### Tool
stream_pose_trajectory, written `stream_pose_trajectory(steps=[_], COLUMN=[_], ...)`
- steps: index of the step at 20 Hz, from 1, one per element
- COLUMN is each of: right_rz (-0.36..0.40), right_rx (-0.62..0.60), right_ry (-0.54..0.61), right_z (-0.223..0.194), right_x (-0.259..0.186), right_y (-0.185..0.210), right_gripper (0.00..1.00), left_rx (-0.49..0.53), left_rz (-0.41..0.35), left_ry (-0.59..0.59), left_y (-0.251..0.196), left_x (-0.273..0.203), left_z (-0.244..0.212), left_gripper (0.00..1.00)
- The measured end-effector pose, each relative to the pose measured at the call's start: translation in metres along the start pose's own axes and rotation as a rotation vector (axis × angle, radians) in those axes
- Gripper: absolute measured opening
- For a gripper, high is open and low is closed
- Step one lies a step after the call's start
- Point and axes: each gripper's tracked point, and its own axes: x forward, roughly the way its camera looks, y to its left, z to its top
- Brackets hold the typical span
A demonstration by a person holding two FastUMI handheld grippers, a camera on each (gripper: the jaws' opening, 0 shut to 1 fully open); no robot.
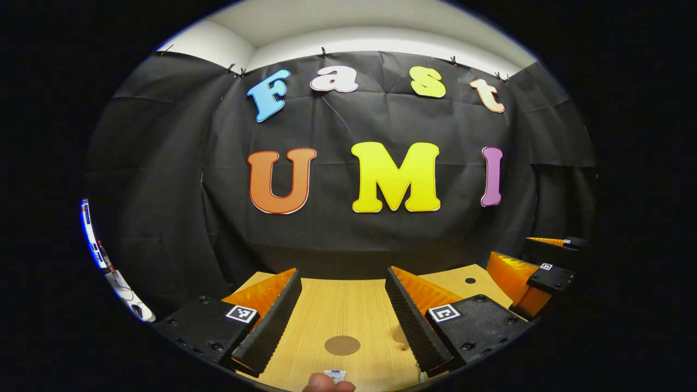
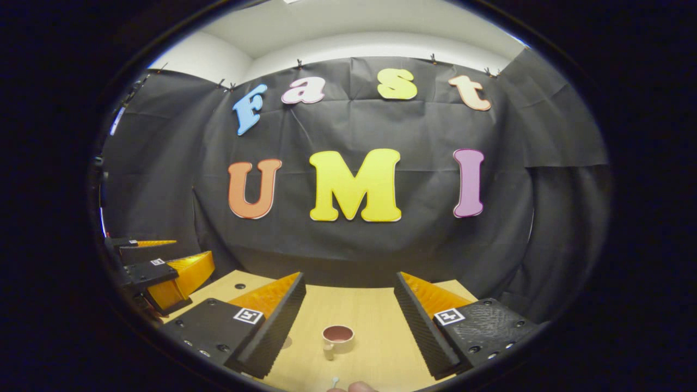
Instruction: Put the toothbrush and toothpaste on the desktop into the cup, then pick up the cup and place it on the coaster on the desktop.
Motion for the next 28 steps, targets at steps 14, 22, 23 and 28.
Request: stream_pose_trajectory(steps=[14,22,23,28], right_rz=[0.149,0.126,0.095,-0.007], right_rx=[-0.095,0.014,0.023,0.046], right_ry=[0.669,1.152,1.187,1.328], right_z=[-0.197,-0.296,-0.304,-0.333], right_x=[-0.025,-0.078,-0.082,-0.092], right_y=[0.016,0.026,0.024,0.020], right_gripper=[0.98,0.96,0.97,0.97], left_rx=[-0.036,-0.084,-0.086,-0.146], left_rz=[-0.109,-0.133,-0.133,-0.097], left_ry=[0.623,1.020,1.054,1.209], left_y=[-0.004,-0.006,-0.008,0.003], left_x=[-0.048,-0.089,-0.088,-0.091], left_z=[-0.185,-0.269,-0.284,-0.324], left_gripper=[0.99,0.99,1.00,1.00])
